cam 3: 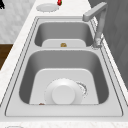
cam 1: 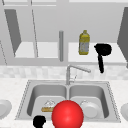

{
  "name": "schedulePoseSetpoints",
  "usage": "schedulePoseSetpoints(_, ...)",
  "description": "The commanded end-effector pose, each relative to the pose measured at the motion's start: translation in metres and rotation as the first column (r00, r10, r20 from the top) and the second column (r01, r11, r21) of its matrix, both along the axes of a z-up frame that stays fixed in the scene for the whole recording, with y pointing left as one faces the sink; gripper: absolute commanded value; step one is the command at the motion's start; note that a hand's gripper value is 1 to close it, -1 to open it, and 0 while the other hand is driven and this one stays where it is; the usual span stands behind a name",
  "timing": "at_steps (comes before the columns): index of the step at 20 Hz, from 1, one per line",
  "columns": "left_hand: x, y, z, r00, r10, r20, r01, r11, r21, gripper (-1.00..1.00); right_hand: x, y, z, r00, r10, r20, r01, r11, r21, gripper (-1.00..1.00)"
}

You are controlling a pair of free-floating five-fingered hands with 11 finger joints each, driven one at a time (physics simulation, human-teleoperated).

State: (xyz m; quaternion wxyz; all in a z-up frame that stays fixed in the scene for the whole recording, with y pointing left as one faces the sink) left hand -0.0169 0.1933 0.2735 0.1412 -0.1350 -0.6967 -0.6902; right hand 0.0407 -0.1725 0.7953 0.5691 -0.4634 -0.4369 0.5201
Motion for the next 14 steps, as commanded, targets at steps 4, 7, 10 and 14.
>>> schedulePoseSetpoints(4,0.000,0.000,0.000,1.0000,0.000,0.000,0.000,1.0000,0.000,0.00,0.024,0.002,0.046,1.000,0.024,0.001,-0.024,1.000,-0.016,-1.00)
schedulePoseSetpoints(7,0.000,0.000,0.000,1.0000,0.000,0.000,0.000,1.0000,0.000,0.00,0.036,0.002,0.064,0.999,0.030,0.012,-0.030,1.000,-0.005,-1.00)
schedulePoseSetpoints(10,0.000,0.000,0.000,1.0000,0.000,0.000,0.000,1.0000,0.000,0.00,0.047,0.004,0.082,0.999,0.033,0.012,-0.033,0.999,-0.003,-1.00)
schedulePoseSetpoints(14,0.000,0.000,0.000,1.0000,0.000,0.000,0.000,1.0000,0.000,0.00,0.065,0.008,0.105,0.999,0.032,0.005,-0.032,0.999,-0.003,-1.00)
